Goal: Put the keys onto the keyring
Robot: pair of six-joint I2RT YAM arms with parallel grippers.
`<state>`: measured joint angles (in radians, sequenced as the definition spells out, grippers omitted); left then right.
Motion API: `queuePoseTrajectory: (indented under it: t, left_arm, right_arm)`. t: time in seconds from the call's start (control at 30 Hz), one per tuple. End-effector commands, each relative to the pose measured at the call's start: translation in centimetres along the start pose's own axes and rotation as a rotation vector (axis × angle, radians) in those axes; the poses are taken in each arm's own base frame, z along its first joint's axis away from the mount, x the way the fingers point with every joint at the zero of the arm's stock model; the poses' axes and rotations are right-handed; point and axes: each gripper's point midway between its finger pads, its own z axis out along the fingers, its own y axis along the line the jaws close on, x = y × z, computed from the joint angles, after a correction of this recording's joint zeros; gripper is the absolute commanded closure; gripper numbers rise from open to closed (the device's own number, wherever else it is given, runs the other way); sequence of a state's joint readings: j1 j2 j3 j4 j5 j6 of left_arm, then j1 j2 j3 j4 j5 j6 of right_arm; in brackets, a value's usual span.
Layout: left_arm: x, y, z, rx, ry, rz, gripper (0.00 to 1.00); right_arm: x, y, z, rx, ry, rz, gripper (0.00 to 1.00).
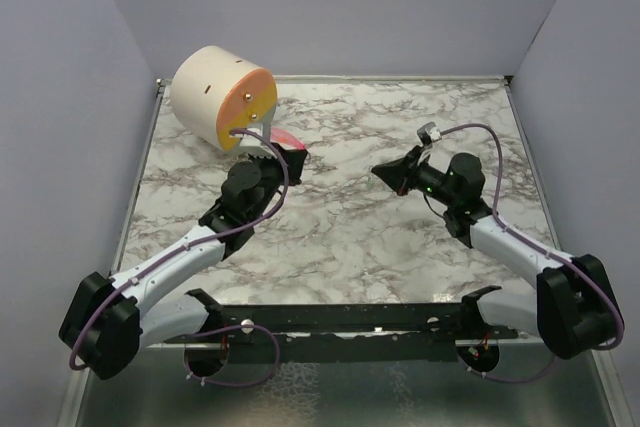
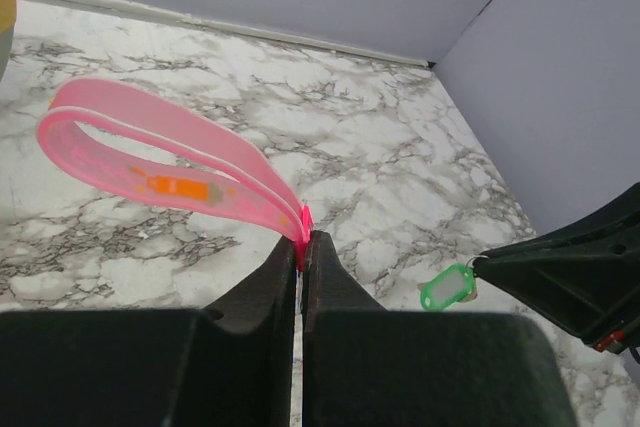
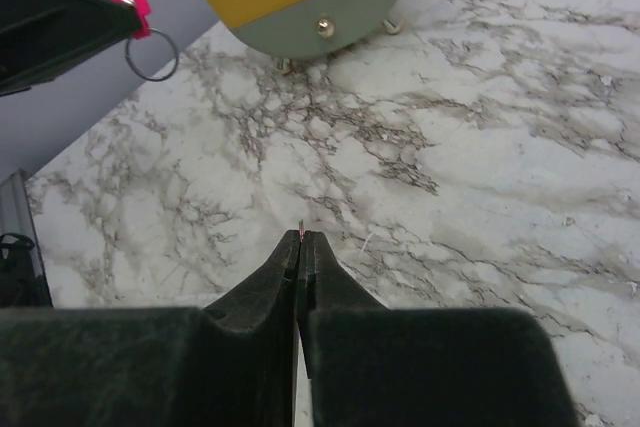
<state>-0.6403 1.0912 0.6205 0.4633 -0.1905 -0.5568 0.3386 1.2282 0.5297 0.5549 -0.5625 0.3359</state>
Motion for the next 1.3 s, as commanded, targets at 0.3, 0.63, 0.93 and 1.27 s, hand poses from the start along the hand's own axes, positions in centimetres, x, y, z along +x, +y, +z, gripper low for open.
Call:
queuePoseTrajectory:
  t: [0.3, 0.63, 0.93, 1.27]
  left_arm:
    - [-0.6, -5.9, 0.4, 0.061, -0.043, -0.041, 1.00]
    - [0.4, -6.4, 0.4, 0.025, -0.045, -0.011, 1.00]
    - [1.4, -5.9, 1.1, 0.005, -0.026, -0.002, 1.00]
    - [1.5, -5.5, 1.1, -0.007, -0.055, -0.045, 1.00]
  right_arm:
    - [-1.6, 3.3, -1.9, -0.092, -0.057, 0.020, 0.99]
    - [-2.8, 5.1, -2.6, -0.112, -0.088, 0.053, 0.99]
    - [-2.3, 6.7, -1.9, -0.112, -0.087, 0.079, 0.99]
    - [-1.0, 8.2, -0.8, -0.099, -0.069, 0.107, 0.99]
